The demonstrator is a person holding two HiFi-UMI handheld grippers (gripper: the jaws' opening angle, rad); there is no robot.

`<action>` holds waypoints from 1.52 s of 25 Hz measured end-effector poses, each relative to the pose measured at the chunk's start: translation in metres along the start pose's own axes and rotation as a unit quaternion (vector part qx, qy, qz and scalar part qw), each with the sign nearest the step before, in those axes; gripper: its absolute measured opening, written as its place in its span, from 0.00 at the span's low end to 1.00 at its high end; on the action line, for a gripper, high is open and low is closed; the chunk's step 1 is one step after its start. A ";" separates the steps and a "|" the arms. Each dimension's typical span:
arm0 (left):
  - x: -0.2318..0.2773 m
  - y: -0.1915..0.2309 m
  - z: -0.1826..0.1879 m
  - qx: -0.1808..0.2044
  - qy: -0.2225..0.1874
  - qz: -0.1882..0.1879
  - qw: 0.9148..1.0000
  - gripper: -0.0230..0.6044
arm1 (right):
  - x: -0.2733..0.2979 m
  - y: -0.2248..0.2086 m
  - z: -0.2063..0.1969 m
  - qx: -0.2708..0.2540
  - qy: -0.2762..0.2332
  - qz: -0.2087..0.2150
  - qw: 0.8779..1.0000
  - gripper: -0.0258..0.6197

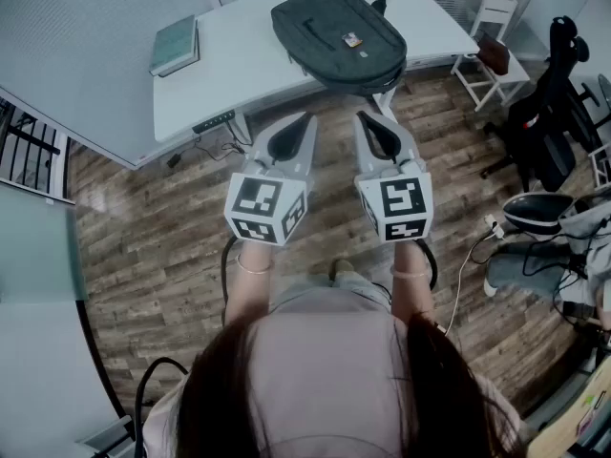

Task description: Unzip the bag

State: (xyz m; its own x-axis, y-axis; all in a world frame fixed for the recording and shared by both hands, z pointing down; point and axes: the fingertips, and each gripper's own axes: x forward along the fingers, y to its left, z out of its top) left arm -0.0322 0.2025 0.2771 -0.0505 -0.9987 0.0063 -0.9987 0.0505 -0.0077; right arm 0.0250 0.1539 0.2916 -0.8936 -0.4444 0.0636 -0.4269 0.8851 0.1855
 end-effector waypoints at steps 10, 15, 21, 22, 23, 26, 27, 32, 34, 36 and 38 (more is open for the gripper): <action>-0.004 0.029 -0.010 -0.005 0.002 -0.027 1.000 0.05 | 0.019 0.017 0.004 0.015 -0.011 -0.033 0.999 0.04; 0.005 0.047 -0.015 -0.011 0.005 -0.032 0.999 0.05 | 0.032 0.023 0.001 0.024 -0.003 -0.033 0.999 0.04; 0.016 0.063 -0.024 -0.018 0.008 -0.031 0.999 0.05 | 0.050 0.028 -0.010 0.016 0.012 -0.034 0.999 0.04; 0.019 0.066 -0.026 -0.019 0.010 -0.031 0.999 0.05 | 0.053 0.027 -0.012 0.015 0.013 -0.036 0.999 0.04; 0.021 0.068 -0.028 -0.019 0.011 -0.032 0.999 0.05 | 0.057 0.026 -0.013 0.013 0.013 -0.038 0.999 0.04; 0.029 0.077 -0.033 -0.017 0.015 -0.031 0.999 0.05 | 0.070 0.027 -0.016 0.012 0.014 -0.037 0.999 0.04; 0.032 0.081 -0.035 -0.016 0.016 -0.031 0.999 0.05 | 0.075 0.028 -0.017 0.013 0.014 -0.034 0.999 0.04; 0.052 0.097 -0.040 -0.013 0.017 -0.035 0.999 0.05 | 0.101 0.025 -0.026 0.009 0.015 -0.030 0.999 0.04; 0.062 0.105 -0.042 -0.011 0.019 -0.038 0.999 0.05 | 0.114 0.022 -0.029 0.007 0.019 -0.031 0.999 0.04; 0.072 0.116 -0.044 -0.010 0.024 -0.039 0.999 0.05 | 0.129 0.020 -0.032 0.007 0.024 -0.029 0.999 0.04; 0.083 0.128 -0.047 -0.010 0.028 -0.038 0.999 0.05 | 0.144 0.019 -0.036 0.006 0.029 -0.027 0.999 0.04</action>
State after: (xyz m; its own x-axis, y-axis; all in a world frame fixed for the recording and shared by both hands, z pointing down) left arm -0.1647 0.1268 0.3237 0.0256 -0.9977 0.0627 -0.9996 -0.0247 0.0157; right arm -0.1070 0.1016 0.3396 -0.8603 -0.4977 0.1099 -0.4758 0.8615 0.1774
